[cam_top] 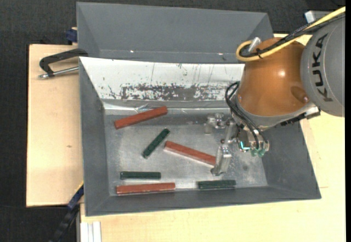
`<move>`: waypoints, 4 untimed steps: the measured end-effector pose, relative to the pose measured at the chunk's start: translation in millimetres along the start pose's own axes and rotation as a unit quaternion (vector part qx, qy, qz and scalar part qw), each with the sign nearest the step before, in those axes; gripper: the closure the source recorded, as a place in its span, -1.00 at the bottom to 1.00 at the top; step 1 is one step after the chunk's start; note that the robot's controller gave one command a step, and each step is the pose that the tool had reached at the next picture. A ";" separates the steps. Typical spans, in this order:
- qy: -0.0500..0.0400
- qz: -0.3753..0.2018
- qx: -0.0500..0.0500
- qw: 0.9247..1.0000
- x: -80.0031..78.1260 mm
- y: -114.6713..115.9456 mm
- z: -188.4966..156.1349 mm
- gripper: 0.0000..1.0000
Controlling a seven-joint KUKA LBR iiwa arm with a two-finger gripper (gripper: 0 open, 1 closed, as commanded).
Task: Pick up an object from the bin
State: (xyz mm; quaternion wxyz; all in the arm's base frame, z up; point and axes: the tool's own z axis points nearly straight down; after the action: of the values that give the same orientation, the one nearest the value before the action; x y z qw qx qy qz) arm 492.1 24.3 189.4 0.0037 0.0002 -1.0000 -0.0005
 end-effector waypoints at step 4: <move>-0.002 -0.121 0.001 0.993 -3.2 -27.4 118.0 1.00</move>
Offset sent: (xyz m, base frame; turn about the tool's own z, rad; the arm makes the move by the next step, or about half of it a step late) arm 0.0596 -0.0234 -0.1194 -0.1640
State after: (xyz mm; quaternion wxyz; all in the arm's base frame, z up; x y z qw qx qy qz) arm 494.4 -3.0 71.3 0.0019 0.1207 -0.9927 -0.0004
